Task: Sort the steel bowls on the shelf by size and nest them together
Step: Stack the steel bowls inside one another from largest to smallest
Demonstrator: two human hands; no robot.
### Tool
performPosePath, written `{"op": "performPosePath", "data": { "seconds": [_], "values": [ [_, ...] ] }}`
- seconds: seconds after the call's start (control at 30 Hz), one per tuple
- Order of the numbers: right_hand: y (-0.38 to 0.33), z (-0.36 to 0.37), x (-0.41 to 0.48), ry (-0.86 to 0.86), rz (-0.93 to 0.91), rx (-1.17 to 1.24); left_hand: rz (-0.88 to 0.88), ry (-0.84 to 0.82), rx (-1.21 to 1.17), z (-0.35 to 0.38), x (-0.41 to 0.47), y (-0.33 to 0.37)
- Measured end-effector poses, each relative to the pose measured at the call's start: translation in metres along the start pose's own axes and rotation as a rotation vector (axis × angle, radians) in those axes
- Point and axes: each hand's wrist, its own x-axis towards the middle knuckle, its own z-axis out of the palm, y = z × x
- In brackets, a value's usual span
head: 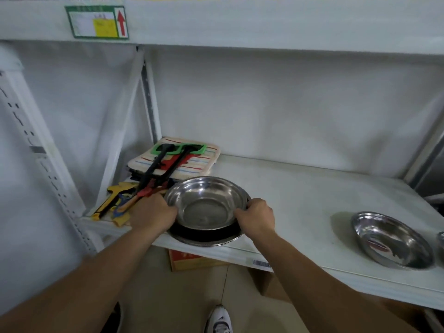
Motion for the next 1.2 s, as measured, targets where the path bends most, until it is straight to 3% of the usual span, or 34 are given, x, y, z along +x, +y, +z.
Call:
{"op": "performPosePath", "data": {
  "seconds": [0.27, 0.47, 0.67, 0.8, 1.03, 1.2],
  "values": [
    [0.001, 0.011, -0.005, 0.106, -0.067, -0.234, 0.064, -0.010, 0.036, 0.012, 0.012, -0.016],
    [0.001, 0.015, -0.009, 0.071, -0.034, -0.288, 0.067, -0.032, 0.008, 0.016, 0.015, -0.021],
    [0.011, 0.004, -0.005, 0.061, 0.011, -0.167, -0.008, -0.045, -0.059, 0.018, 0.015, -0.020],
    [0.019, 0.004, 0.001, -0.003, 0.038, -0.074, -0.115, -0.125, -0.263, 0.022, 0.025, -0.019],
    [0.026, -0.009, 0.002, 0.001, 0.042, 0.008, -0.081, -0.101, -0.326, 0.023, 0.013, -0.005],
    [0.053, -0.065, 0.002, 0.101, 0.072, 0.029, -0.001, -0.153, -0.433, 0.045, 0.005, 0.048]
  ]
}}
